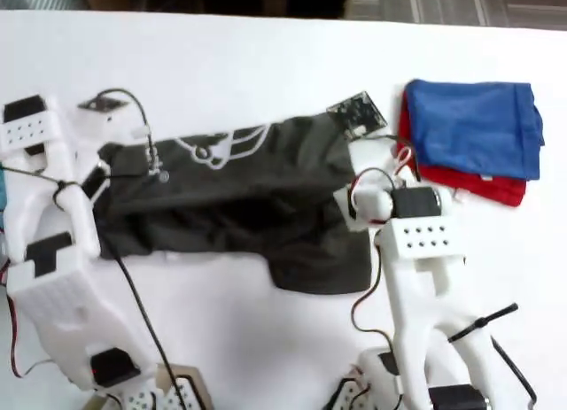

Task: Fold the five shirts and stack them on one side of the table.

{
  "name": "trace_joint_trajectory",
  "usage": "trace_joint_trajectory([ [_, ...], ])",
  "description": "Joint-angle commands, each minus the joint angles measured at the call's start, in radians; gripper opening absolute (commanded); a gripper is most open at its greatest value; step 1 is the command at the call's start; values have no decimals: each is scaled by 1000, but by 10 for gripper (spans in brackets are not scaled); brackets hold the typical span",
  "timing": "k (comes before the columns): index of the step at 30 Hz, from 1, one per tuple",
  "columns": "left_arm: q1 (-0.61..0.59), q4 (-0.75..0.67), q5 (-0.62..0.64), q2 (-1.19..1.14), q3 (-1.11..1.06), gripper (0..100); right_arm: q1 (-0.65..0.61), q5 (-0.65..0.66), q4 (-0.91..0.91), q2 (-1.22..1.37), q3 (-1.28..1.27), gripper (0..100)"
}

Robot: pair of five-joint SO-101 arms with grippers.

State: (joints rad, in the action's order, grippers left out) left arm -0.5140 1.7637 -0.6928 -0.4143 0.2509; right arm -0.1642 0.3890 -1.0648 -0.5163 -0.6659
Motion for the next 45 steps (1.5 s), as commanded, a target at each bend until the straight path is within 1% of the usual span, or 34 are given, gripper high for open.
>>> trace_joint_trajectory([
  [1,26,21,-2,129,-50,27,1,20,-1,-41,31,22],
  [4,60,3,-3,209,-176,27,1,29,-25,-42,31,22],
  [8,66,-124,-5,293,-363,27,2,29,-47,-42,28,22],
  [11,63,-184,-9,339,-479,27,2,29,-70,-42,29,22],
  [17,61,-278,-11,362,-616,27,2,29,-96,-42,-8,22],
  [22,61,-388,-11,362,-714,27,1,29,-79,-42,-109,22],
  [25,61,-433,-11,362,-737,27,1,31,-71,-42,-133,22],
  [30,61,-434,-11,362,-731,27,1,31,-81,-91,-120,22],
  [35,61,-434,-11,362,-731,27,1,31,-197,-249,-25,22],
  [39,61,-434,-11,362,-731,27,1,31,-263,-321,58,22],
  [45,58,-434,-11,367,-730,27,1,31,-262,-328,-35,22],
])
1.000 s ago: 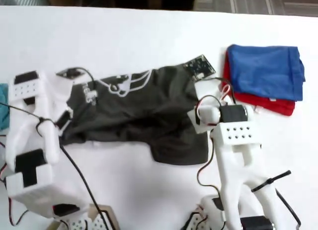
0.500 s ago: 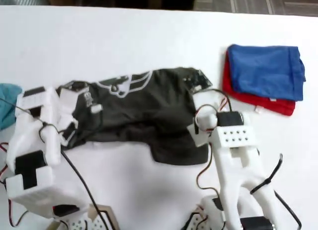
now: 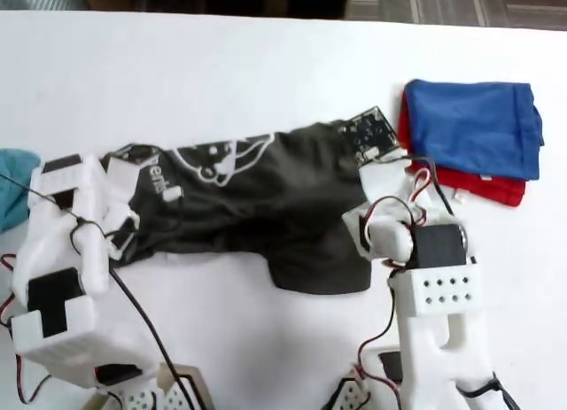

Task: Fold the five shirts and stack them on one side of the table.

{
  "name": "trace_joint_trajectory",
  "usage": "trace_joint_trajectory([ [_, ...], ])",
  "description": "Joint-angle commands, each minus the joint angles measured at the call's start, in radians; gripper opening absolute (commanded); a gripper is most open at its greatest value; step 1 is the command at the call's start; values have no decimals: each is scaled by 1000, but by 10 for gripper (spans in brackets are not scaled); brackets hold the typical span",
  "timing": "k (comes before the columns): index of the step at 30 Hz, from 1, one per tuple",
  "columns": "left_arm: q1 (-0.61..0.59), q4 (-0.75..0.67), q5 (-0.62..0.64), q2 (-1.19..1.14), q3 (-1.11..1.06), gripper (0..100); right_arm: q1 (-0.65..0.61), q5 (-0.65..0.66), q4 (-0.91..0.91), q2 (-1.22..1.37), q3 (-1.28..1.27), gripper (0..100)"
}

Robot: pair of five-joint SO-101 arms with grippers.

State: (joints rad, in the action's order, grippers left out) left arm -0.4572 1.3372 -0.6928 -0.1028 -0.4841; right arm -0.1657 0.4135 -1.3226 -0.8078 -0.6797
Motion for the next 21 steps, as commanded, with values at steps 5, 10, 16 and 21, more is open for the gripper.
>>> trace_joint_trajectory([
  [5,-61,-5,-12,49,31,27,2,55,-7,-41,-75,22],
  [10,-66,2,-80,49,22,27,1,123,-2,-39,-176,22],
  [16,-64,2,-80,49,22,27,2,152,64,-39,-282,22],
  [21,-64,8,-86,49,22,27,1,152,91,-39,-330,24],
])
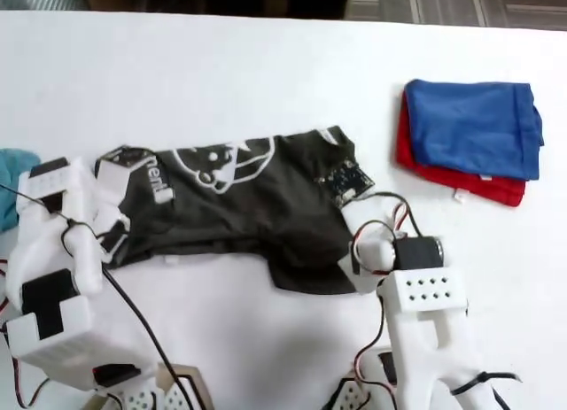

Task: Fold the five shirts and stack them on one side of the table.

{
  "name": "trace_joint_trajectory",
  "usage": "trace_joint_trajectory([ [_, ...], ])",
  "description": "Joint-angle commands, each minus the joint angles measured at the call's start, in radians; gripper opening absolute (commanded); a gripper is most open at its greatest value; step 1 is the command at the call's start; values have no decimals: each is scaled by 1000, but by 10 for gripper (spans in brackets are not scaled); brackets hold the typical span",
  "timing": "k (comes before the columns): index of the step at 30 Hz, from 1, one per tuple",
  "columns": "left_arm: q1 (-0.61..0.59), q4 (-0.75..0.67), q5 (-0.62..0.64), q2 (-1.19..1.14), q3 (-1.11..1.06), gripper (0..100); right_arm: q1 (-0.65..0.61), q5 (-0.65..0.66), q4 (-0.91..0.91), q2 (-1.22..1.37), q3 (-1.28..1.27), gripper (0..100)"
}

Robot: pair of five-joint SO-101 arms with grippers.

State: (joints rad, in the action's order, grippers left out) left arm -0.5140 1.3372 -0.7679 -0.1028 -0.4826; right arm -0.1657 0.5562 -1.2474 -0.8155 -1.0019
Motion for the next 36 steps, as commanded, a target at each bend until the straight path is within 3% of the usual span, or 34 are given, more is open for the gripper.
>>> trace_joint_trajectory([
  [1,-8,20,-11,49,22,27,1,9,16,-31,-17,24],
  [7,-9,77,-8,57,30,28,-4,9,12,-31,-11,44],
  [14,-14,218,-12,57,131,28,-5,9,8,-33,55,227],
  [20,-14,411,-12,57,433,28,-5,3,13,-33,178,204],
  [25,-9,420,-6,48,613,28,-5,2,70,-22,285,190],
  [30,-8,390,-3,48,628,38,-5,2,156,-21,295,81],
  [36,-14,411,-8,48,558,172,-5,2,159,-21,296,147],
])
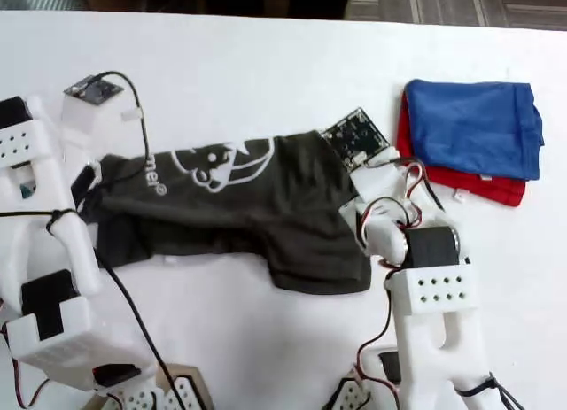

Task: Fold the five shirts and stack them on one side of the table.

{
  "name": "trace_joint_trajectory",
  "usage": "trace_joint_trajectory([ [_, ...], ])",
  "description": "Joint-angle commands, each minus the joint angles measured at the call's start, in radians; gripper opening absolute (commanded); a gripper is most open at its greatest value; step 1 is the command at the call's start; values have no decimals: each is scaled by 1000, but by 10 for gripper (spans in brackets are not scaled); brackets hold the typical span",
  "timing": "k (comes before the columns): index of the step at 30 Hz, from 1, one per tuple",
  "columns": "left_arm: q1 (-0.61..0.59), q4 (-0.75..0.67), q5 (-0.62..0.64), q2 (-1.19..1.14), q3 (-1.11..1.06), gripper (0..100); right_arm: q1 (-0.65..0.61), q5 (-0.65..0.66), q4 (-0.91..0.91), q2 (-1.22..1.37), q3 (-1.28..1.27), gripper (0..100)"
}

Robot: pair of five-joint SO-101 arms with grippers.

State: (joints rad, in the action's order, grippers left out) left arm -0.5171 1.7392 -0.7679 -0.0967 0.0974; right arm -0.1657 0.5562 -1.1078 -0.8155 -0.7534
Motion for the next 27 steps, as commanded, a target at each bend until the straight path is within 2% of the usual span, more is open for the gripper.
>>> trace_joint_trajectory([
  [1,-11,3,-11,41,-48,172,-5,2,19,-21,48,159],
  [7,-9,3,-3,46,-68,172,-5,-5,28,-21,48,180],
  [11,-5,-61,32,40,1,172,-4,-112,82,67,63,159],
  [13,-3,-133,107,34,-1,144,-19,-143,81,185,120,94],
  [15,17,-180,170,-9,10,13,-47,-155,50,328,219,10],
  [17,46,-201,221,-83,31,46,-81,-161,10,470,341,29],
  [19,83,-219,264,-187,68,24,-116,-161,-12,611,470,19],
  [24,118,-222,384,-440,295,26,-157,-167,-12,944,764,20],
  [27,107,-221,416,-563,449,26,-154,-250,-13,1109,910,20],
])
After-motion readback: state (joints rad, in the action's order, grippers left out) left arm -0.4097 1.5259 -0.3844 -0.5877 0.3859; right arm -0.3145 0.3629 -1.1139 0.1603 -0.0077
